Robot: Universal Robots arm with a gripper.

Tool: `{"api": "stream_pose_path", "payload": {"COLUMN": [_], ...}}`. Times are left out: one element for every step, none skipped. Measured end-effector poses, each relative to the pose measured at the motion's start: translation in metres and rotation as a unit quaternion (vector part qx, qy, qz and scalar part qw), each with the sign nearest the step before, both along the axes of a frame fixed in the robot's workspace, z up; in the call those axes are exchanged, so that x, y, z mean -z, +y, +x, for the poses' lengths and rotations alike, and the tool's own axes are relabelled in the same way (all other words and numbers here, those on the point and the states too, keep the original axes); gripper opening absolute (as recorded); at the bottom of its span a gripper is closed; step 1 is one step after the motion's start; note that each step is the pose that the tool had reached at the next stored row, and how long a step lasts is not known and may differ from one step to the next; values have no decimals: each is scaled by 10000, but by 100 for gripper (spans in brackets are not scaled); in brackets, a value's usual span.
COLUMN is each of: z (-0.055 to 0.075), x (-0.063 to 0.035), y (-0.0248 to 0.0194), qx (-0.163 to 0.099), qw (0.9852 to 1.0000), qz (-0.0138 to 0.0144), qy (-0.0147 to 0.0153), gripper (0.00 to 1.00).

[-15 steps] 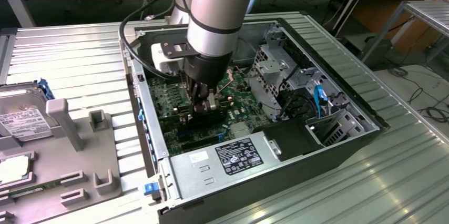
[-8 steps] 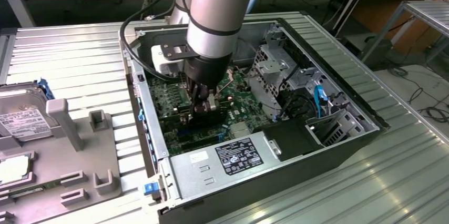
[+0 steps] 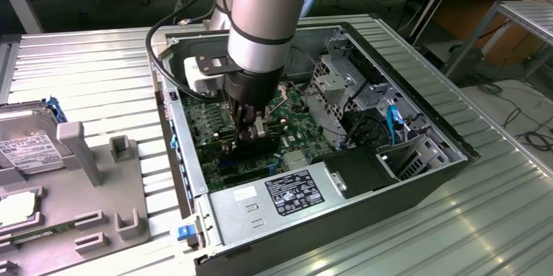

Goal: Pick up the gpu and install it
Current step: 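Press down on the gpu until it lock into place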

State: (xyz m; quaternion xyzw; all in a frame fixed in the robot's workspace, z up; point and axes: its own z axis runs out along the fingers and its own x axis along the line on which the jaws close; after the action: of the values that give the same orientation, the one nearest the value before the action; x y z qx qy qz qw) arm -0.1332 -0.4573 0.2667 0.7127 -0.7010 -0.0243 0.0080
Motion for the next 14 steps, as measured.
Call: {"api": "stream_pose_path", "payload": {"z": [0, 0, -1, -1, -2, -1, -1, -1, -2, -2, -1, -1, -1, -1], "x": [2, 3, 5, 5, -2, -17, -55, -118, -149, -168, -189, -207, -228, -245], "y": [0, 0, 0, 1, 1, 2, 4, 1, 1, 1, 1, 1, 1, 1], "qx": [0, 0, 0, 0, 1, 1, 2, 1, 1, 1, 1, 0, 1, 1], "qw": [10000, 10000, 10000, 10000, 10000, 10000, 10000, 10000, 10000, 10000, 10000, 10000, 10000, 10000], "qz": [0, 1, 3, 3, 2, 9, 16, 5, 4, 3, 3, 3, 3, 4], "qy": [-1, -1, -3, -3, 2, 7, 14, 24, 28, 30, 32, 33, 35, 37], "gripper": [11, 11, 11, 11, 11, 11, 11, 11, 11, 11, 11, 11, 11, 11]}}
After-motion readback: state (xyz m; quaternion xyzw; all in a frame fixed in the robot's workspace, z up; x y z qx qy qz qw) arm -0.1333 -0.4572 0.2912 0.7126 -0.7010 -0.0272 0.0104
